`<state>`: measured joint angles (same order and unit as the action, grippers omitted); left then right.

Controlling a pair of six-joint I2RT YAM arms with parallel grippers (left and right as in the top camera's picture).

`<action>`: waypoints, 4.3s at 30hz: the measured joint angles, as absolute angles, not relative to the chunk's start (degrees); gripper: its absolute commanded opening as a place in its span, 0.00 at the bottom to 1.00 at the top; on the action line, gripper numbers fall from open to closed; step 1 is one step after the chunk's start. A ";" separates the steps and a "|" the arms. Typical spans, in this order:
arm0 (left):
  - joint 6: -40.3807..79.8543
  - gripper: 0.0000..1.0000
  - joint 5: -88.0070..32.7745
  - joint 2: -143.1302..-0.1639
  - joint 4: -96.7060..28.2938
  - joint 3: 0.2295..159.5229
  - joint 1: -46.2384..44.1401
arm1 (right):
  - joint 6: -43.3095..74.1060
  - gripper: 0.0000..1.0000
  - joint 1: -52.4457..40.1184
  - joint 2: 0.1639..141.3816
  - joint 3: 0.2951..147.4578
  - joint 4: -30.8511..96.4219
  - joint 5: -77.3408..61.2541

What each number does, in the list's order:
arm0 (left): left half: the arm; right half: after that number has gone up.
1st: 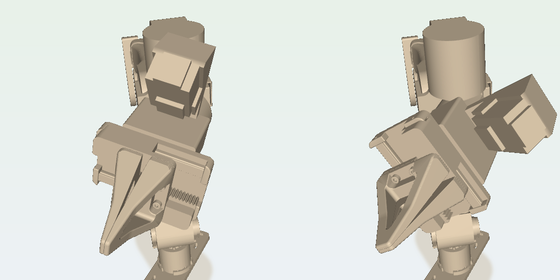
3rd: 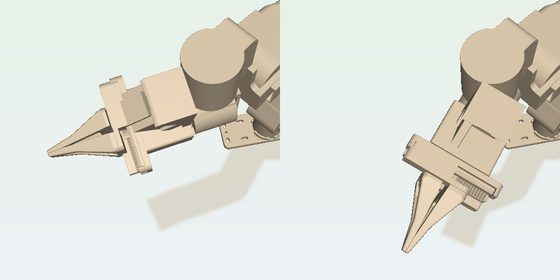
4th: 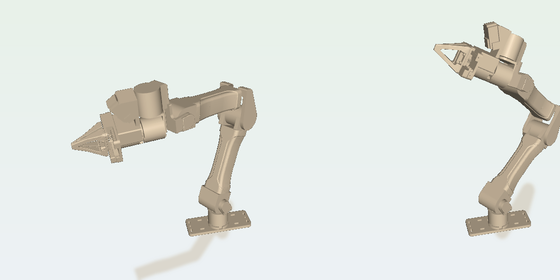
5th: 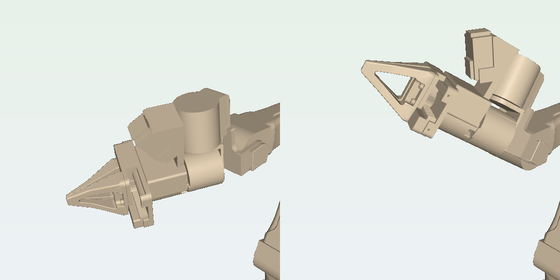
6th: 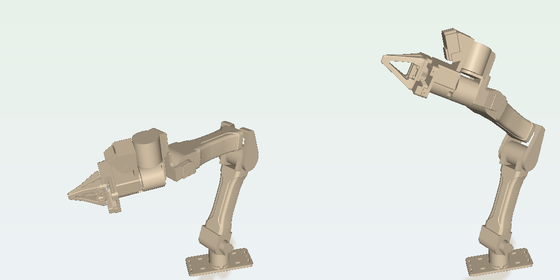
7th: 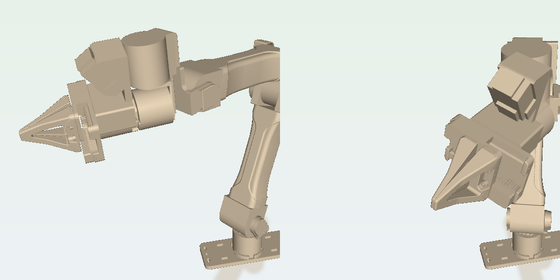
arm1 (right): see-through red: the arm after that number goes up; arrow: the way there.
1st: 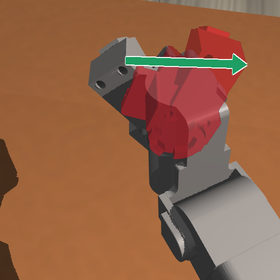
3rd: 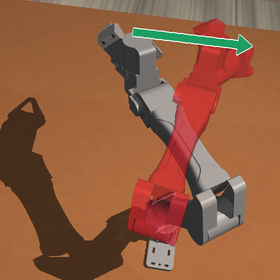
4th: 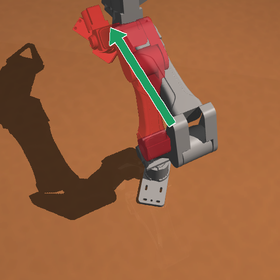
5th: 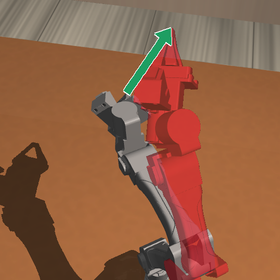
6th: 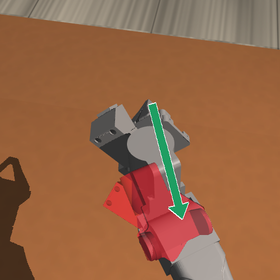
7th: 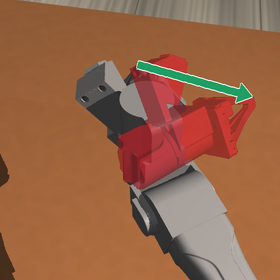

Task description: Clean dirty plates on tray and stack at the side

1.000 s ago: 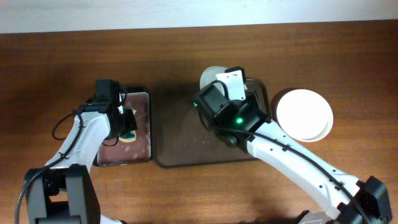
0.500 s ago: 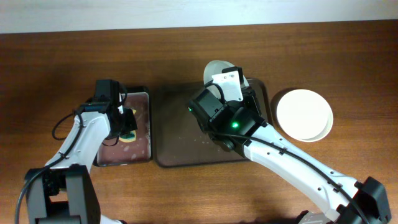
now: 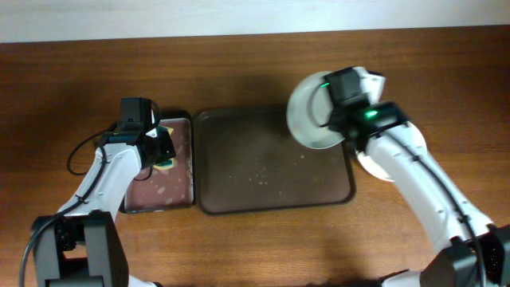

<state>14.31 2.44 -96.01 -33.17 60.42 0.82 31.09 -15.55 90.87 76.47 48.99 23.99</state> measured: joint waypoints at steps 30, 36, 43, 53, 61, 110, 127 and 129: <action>13.91 0.46 2.44 -96.01 -32.97 60.42 0.82 | 20.32 0.04 -4.03 85.78 73.63 53.98 6.96; 13.89 0.51 2.46 -96.01 -33.17 60.42 0.82 | 19.64 0.04 -22.06 85.78 73.58 51.35 27.27; 13.89 0.52 2.46 -96.01 -33.17 60.42 0.82 | 19.29 0.04 -36.75 85.76 73.58 47.66 52.01; 13.89 0.52 2.46 -96.01 -33.17 60.42 0.82 | 18.35 0.04 -40.03 86.98 73.58 47.48 62.35; 13.89 0.52 2.44 -96.01 -33.17 60.42 0.82 | 14.15 0.04 -40.03 87.50 73.58 46.89 64.38; 13.89 0.51 2.42 -96.01 -34.54 60.42 0.84 | 24.25 0.04 24.49 85.45 71.16 56.95 -3.22; 11.38 0.72 2.39 -96.01 -38.28 62.22 0.82 | 13.74 0.80 23.09 94.48 69.87 54.50 -17.15; 10.66 0.75 2.09 -96.05 -42.41 65.91 0.73 | 11.57 0.80 18.57 94.67 70.72 56.95 -17.65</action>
